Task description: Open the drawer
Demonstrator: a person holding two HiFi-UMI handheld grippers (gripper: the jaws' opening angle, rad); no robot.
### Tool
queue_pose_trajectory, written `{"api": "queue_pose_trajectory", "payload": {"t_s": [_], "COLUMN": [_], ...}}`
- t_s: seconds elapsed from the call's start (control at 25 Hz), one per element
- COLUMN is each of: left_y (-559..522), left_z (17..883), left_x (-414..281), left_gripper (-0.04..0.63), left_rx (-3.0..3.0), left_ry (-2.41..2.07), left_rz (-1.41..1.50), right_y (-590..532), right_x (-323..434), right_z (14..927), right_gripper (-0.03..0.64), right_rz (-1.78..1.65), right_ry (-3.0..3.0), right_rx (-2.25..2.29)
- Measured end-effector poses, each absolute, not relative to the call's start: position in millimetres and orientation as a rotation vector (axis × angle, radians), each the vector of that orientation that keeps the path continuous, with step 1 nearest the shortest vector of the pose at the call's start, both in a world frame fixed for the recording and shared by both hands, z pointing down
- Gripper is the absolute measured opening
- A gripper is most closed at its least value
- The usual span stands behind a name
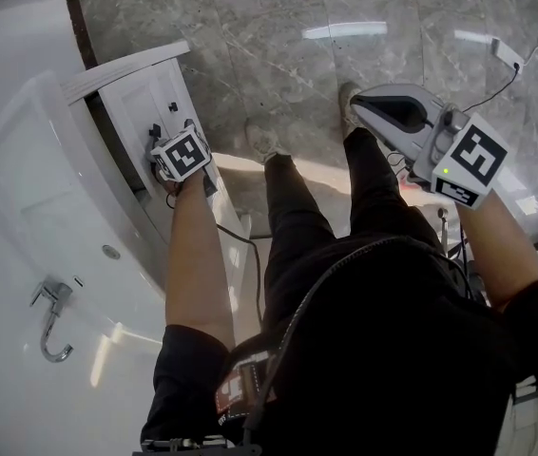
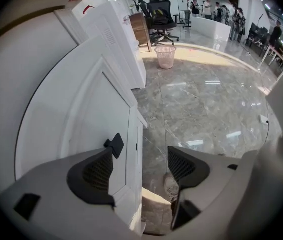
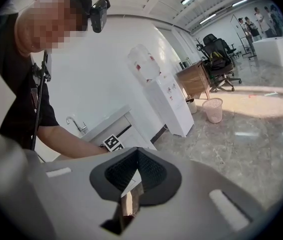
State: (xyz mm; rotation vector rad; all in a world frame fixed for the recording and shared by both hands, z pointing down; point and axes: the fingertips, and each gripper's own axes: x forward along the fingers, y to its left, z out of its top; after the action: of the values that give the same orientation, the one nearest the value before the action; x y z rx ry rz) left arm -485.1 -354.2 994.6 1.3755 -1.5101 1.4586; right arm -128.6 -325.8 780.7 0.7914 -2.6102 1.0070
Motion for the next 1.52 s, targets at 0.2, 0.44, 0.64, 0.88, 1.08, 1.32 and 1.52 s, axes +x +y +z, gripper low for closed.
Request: {"api": "queue_pose_trajectory", "payload": {"t_s": [0.2, 0.44, 0.64, 0.88, 1.08, 1.32, 1.52], "left_y": [-353, -350, -348, -344, -339, -337, -335], "left_z": [990, 982, 984, 985, 986, 985, 986], "left_x": [-476, -480, -462, -434, -419, -399, -381], "left_gripper": [0.278, 0.090, 0.086, 0.087, 0.087, 0.087, 0.087], "left_rx": [1.327, 1.215, 1.207, 1.199, 1.192, 1.189, 1.189], "left_ry": [-1.579, -1.692, -1.696, -1.697, -1.693, -1.681, -1.671], "left_rz": [1.405, 1.491, 1.495, 1.499, 1.501, 1.508, 1.512], "right_y": [-325, -324, -325, -325, -325, -329, -329], "right_x": [-117, -105, -88, -62, -42, -22, -6], "right_z": [779, 779, 783, 782, 780, 777, 778], "right_gripper": [0.000, 0.000, 0.000, 0.000, 0.000, 0.000, 0.000], "right_rz": [1.023, 1.036, 1.055, 1.064, 1.067, 1.065, 1.069], "right_ry": [-2.597, -2.589, -2.576, -2.580, -2.584, -2.592, -2.596], "right_rx": [0.810, 0.825, 0.863, 0.887, 0.909, 0.917, 0.919]}}
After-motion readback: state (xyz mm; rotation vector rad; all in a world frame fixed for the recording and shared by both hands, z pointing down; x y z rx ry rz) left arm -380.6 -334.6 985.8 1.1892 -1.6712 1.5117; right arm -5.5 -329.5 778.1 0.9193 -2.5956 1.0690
